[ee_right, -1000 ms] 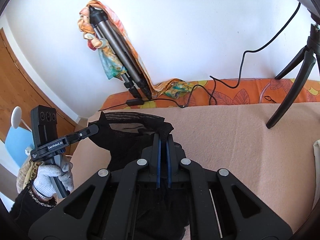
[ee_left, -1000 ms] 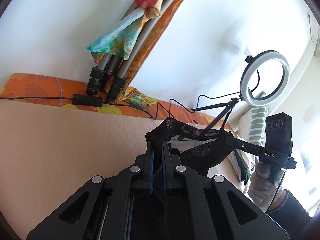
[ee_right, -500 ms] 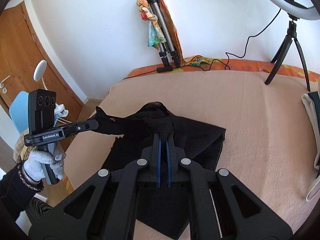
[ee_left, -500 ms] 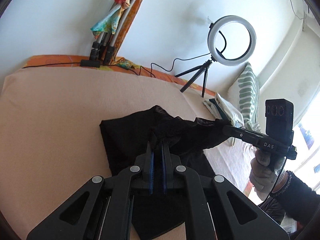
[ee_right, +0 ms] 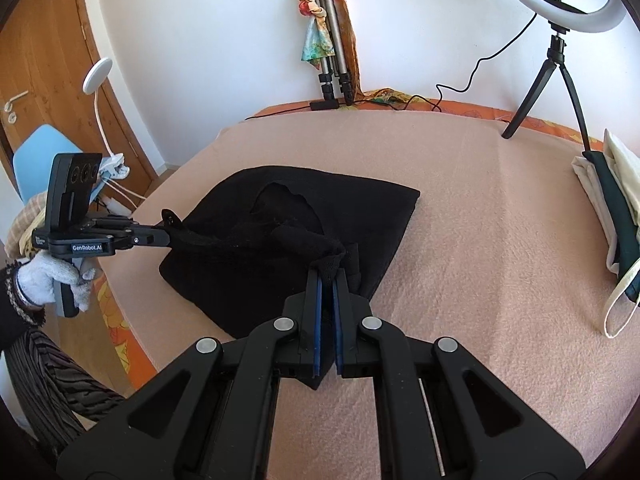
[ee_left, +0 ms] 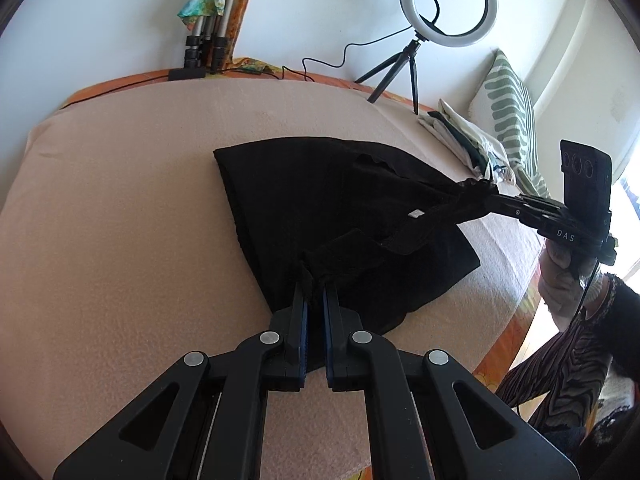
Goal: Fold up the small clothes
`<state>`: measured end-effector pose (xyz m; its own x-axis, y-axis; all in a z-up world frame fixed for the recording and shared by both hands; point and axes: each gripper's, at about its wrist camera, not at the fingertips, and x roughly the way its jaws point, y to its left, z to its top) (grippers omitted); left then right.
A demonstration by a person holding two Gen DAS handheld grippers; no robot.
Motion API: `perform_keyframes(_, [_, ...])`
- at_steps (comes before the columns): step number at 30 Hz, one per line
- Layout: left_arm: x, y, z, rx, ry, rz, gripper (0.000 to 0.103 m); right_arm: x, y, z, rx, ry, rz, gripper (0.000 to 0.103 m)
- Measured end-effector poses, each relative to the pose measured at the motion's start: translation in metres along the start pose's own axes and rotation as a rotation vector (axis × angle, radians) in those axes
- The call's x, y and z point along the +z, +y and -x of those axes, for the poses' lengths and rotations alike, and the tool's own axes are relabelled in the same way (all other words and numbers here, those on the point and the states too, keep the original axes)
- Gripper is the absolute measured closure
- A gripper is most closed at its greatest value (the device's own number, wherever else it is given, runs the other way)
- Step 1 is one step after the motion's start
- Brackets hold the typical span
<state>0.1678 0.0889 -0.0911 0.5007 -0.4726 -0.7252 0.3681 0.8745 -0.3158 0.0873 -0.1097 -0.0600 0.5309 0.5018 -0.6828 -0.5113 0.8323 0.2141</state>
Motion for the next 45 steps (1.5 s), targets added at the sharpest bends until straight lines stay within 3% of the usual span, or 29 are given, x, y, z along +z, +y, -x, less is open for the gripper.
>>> perform_keyframes(4, [-0.016, 0.007, 0.009, -0.041, 0.036, 0.062, 0.095, -0.02, 0.006, 0.013, -0.061, 0.051, 0.099, 0.097])
perform_keyframes(9, [-0.026, 0.015, 0.035, -0.07, -0.007, 0.131, 0.095, -0.03, -0.014, 0.035, 0.015, 0.057, -0.035, 0.094])
perform_keyframes(11, [-0.027, 0.023, 0.039, -0.079, -0.021, 0.195, 0.095, -0.031, -0.024, 0.039, 0.026, 0.051, -0.11, 0.071])
perform_keyframes(13, [-0.028, 0.035, 0.036, -0.129, -0.027, 0.303, 0.093, -0.034, -0.035, 0.036, 0.039, 0.059, -0.201, 0.066])
perform_keyframes(15, [-0.029, 0.043, 0.024, -0.167, 0.001, 0.41, 0.085, -0.036, -0.046, 0.025, 0.082, 0.09, -0.295, 0.066])
perform_keyframes(17, [-0.031, 0.046, 0.015, -0.211, 0.02, 0.464, 0.085, -0.04, -0.055, 0.014, 0.103, 0.121, -0.37, 0.066])
perform_keyframes(24, [-0.033, 0.038, 0.001, -0.273, 0.046, 0.495, 0.085, -0.045, -0.057, -0.008, 0.186, 0.177, -0.459, 0.066])
perform_keyframes(26, [-0.034, 0.039, -0.001, -0.291, 0.041, 0.516, 0.089, -0.045, -0.055, -0.012, 0.202, 0.189, -0.476, 0.068])
perform_keyframes(28, [-0.034, 0.039, 0.001, -0.291, 0.029, 0.499, 0.101, -0.045, -0.052, -0.016, 0.237, 0.194, -0.493, 0.08])
perform_keyframes(29, [-0.032, 0.036, 0.003, -0.28, 0.024, 0.483, 0.101, -0.045, -0.051, -0.018, 0.246, 0.196, -0.498, 0.088])
perform_keyframes(31, [-0.029, 0.032, 0.007, -0.259, 0.012, 0.449, 0.101, -0.042, -0.048, -0.018, 0.247, 0.186, -0.502, 0.094])
perform_keyframes(36, [-0.023, 0.036, 0.028, -0.245, -0.055, 0.433, 0.101, -0.03, -0.04, -0.006, 0.272, 0.128, -0.495, 0.097])
perform_keyframes(39, [-0.024, 0.042, 0.037, -0.198, -0.085, 0.433, 0.101, -0.025, -0.034, 0.002, 0.277, 0.108, -0.475, 0.097])
perform_keyframes(42, [-0.032, 0.052, 0.032, -0.219, -0.066, 0.51, 0.1, -0.027, -0.03, 0.001, 0.241, 0.125, -0.441, 0.097])
perform_keyframes(45, [-0.039, 0.055, 0.02, -0.235, 0.004, 0.578, 0.084, -0.03, -0.033, -0.006, 0.217, 0.146, -0.446, 0.097])
